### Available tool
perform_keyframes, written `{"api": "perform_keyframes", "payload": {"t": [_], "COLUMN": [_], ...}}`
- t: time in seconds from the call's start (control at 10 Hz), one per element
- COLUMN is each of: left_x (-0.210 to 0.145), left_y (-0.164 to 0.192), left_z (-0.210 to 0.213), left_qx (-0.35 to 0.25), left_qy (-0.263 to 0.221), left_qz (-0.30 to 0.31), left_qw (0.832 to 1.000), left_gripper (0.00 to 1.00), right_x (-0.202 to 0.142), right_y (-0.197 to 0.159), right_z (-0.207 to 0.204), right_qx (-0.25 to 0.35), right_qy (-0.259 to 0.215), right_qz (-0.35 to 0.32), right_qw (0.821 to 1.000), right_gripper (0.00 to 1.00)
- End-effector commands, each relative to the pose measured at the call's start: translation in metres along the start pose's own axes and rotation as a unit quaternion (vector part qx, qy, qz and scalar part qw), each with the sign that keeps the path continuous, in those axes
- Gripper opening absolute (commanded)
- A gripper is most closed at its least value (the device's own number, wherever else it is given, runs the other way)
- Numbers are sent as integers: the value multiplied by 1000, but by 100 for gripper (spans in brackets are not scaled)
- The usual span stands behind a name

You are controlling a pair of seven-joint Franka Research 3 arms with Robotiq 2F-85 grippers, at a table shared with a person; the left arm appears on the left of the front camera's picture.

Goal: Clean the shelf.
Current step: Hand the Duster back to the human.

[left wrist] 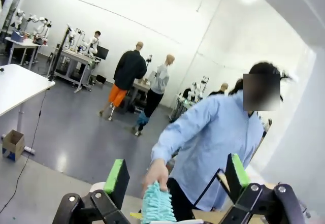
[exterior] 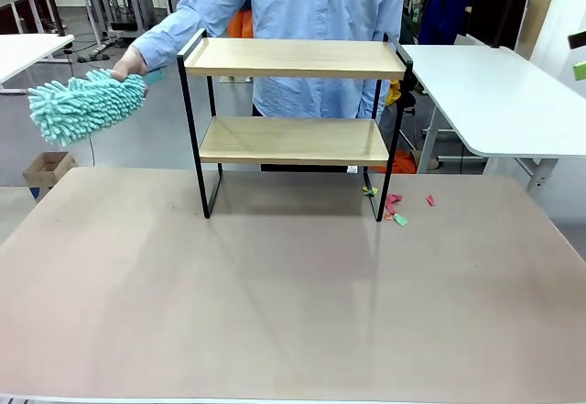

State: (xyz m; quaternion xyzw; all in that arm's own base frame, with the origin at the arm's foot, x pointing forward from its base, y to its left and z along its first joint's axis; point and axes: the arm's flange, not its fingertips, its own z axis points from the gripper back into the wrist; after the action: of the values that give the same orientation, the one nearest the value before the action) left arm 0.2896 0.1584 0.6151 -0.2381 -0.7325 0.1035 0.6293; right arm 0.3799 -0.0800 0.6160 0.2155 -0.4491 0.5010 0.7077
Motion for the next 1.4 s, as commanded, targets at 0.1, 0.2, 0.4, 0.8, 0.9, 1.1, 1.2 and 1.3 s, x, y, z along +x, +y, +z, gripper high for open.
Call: {"api": "perform_keyframes", "payload": {"t": [0.1, 0.2, 0.4, 0.8, 0.9, 1.1, 1.2, 1.3], "left_x": [0, 0, 0, 0, 0, 0, 0, 0], "left_y": [0, 0, 0, 0, 0, 0, 0, 0], "left_z": [0, 0, 0, 0, 0, 0, 0, 0], "left_qx": [0, 0, 0, 0, 0, 0, 0, 0], "left_qy": [0, 0, 0, 0, 0, 0, 0, 0], "left_qz": [0, 0, 0, 0, 0, 0, 0, 0], "left_qw": [1000, 1000, 1000, 1000, 1000, 1000, 1000, 1000], "left_gripper": [100, 100, 100, 100, 100, 100, 100, 100], "right_x": [0, 0, 0, 0, 0, 0, 0, 0], "right_y": [-2, -2, -2, -2, -2, -2, -2, -2], "right_z": [1, 1, 1, 1, 1, 1, 1, 1], "right_qx": [0, 0, 0, 0, 0, 0, 0, 0], "right_qy": [-9, -9, -9, -9, -9, -9, -9, -9], "right_qz": [11, 11, 11, 11, 11, 11, 11, 11], "right_qw": [1000, 1000, 1000, 1000, 1000, 1000, 1000, 1000], "right_gripper": [100, 100, 100, 100, 100, 100, 100, 100]}}
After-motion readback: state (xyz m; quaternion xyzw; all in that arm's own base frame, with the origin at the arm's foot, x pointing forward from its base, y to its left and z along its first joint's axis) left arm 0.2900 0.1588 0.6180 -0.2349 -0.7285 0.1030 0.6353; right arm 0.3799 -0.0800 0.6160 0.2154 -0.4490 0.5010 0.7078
